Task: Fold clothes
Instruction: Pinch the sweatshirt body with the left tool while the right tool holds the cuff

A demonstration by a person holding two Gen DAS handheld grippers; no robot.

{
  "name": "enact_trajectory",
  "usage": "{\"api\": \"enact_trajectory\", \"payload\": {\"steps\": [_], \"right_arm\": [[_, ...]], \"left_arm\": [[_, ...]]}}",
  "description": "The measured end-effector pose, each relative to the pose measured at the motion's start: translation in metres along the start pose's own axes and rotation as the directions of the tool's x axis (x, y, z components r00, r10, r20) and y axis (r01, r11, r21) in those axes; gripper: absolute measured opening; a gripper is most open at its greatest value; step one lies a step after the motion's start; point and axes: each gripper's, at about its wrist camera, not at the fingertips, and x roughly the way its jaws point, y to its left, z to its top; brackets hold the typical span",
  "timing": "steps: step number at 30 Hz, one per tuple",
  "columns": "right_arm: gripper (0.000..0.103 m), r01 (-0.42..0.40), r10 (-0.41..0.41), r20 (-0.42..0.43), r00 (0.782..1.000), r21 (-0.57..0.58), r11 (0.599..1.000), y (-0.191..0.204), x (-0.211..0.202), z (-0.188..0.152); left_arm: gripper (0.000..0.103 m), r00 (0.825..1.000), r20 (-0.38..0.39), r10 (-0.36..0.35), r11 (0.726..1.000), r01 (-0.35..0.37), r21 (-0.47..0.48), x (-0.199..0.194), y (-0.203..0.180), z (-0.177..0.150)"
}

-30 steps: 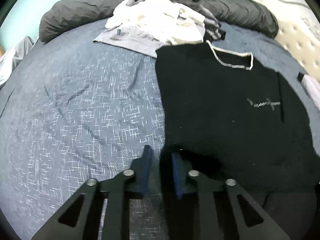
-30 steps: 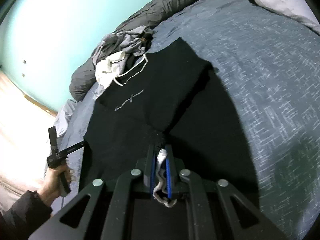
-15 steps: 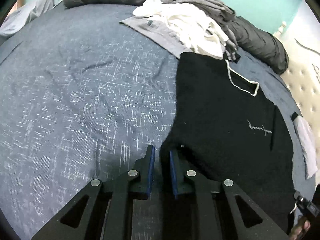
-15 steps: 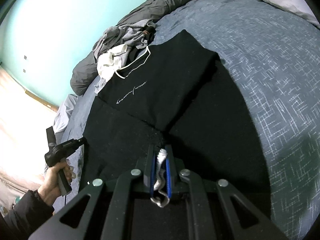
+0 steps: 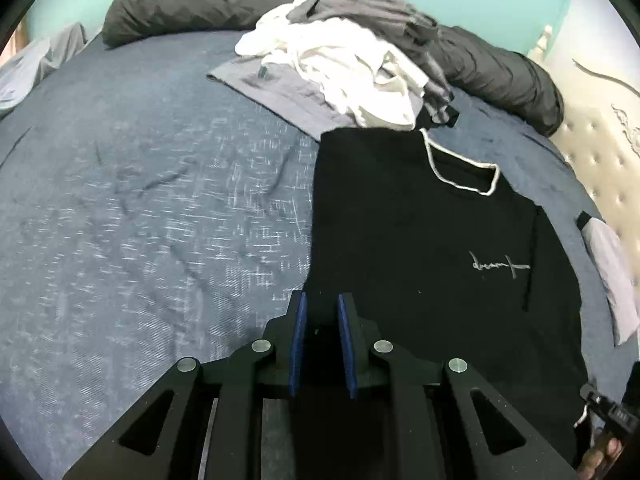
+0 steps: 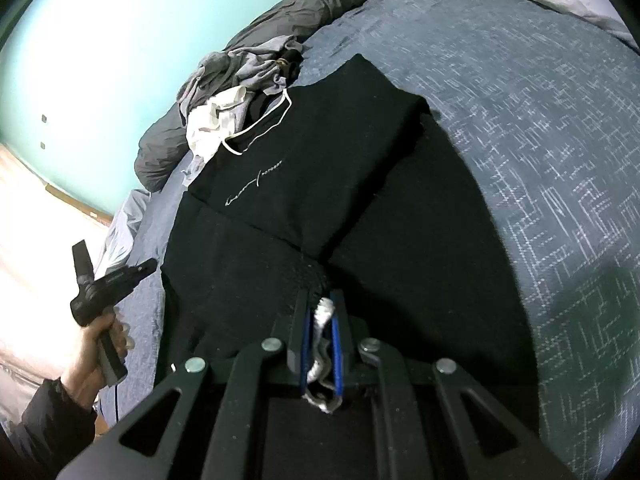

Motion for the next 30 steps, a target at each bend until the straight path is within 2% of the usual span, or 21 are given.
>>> {"api": "enact_trajectory", "payload": {"steps": [3,7,14,17,19,22,26,30], "right_arm": [[0.008,0.004,-0.004,-0.003,1.000,-0.004,1.000,-0.001,0.000,0.001],[0.008,0.025,-0.025,-0.018,1.000,-0.002,1.000,-0.004,0.003,0.001],[0.010,0.102,-0.101,-0.020,0.995,0.010,0.995,-0.011,-0.003,0.002],[0.010,0.144,-0.144,0.004,0.990,-0.002,0.990,-0.012,-0.014,0.007],[0.010,0.117,-0.117,0.046,0.992,-0.002,0.993,-0.011,-0.022,0.010],[0.010,0.024,-0.022,0.086,0.996,-0.025,0.999,-0.003,-0.026,0.015],[0.010,0.003,-0.003,0.001,1.000,-0.107,0.994,0.014,-0.003,0.010],[0.010,0.089,-0.101,-0.113,0.989,-0.101,0.991,0.007,0.022,-0.001]], "left_arm": [[0.019,0.999,-0.036,0.040,0.999,-0.040,-0.005,0.018,0.007,0.000],[0.019,0.997,-0.044,0.070,0.997,-0.070,0.009,0.026,0.017,-0.009],[0.019,0.994,-0.030,0.106,0.994,-0.105,0.018,0.015,0.012,-0.003],[0.019,0.994,-0.012,0.107,0.994,-0.107,0.016,0.006,0.010,-0.001],[0.019,0.995,-0.005,0.095,0.995,-0.095,0.027,0.002,0.007,-0.001],[0.019,0.998,0.004,0.070,0.996,-0.070,0.050,-0.003,-0.001,-0.004],[0.019,0.998,-0.022,0.058,0.993,-0.055,0.103,0.005,-0.017,-0.009],[0.019,0.998,-0.048,0.043,0.997,-0.040,0.061,0.017,-0.016,-0.012]]}}
